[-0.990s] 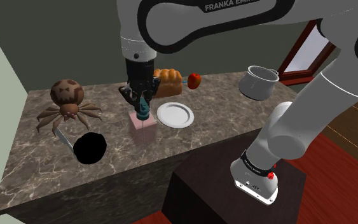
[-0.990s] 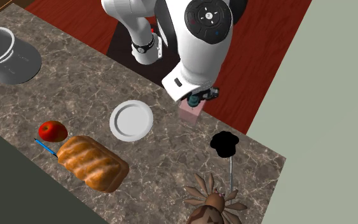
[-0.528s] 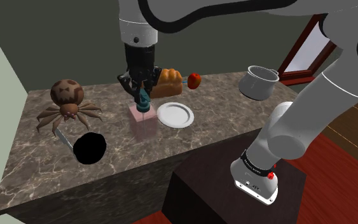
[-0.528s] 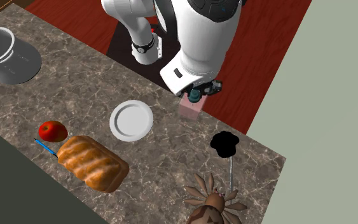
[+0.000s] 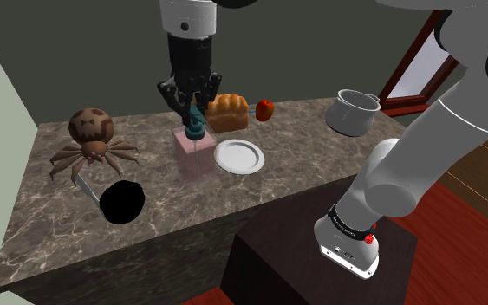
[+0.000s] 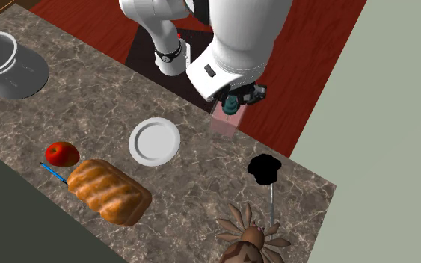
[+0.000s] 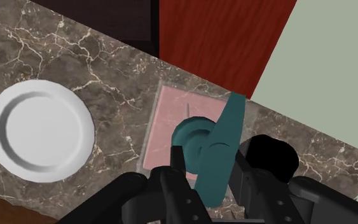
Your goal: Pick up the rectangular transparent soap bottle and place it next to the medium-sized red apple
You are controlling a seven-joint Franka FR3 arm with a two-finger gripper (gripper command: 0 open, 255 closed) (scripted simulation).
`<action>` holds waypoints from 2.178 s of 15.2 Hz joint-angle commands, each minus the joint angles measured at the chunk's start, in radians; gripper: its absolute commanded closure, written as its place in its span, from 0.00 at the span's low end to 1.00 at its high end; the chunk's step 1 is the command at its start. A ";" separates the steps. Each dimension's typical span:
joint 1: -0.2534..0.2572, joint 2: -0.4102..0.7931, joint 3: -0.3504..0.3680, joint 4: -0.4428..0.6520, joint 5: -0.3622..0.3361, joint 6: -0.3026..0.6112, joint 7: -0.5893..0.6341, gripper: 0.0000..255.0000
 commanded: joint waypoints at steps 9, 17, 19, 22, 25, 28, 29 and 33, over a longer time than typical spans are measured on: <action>-0.003 0.016 -0.002 0.154 -0.008 -0.139 0.013 1.00; -0.002 0.051 0.001 0.301 -0.021 -0.252 0.031 1.00; -0.001 0.060 0.003 0.329 -0.024 -0.273 0.035 1.00; -0.037 -0.003 -0.047 0.253 -0.010 -0.263 -0.053 1.00; -0.067 -0.054 -0.098 0.191 -0.007 -0.255 -0.137 1.00; -0.095 -0.092 -0.148 0.140 -0.012 -0.248 -0.218 1.00; -0.104 -0.103 -0.164 0.125 -0.016 -0.246 -0.245 1.00; -0.141 -0.132 -0.229 0.079 -0.034 -0.237 -0.349 1.00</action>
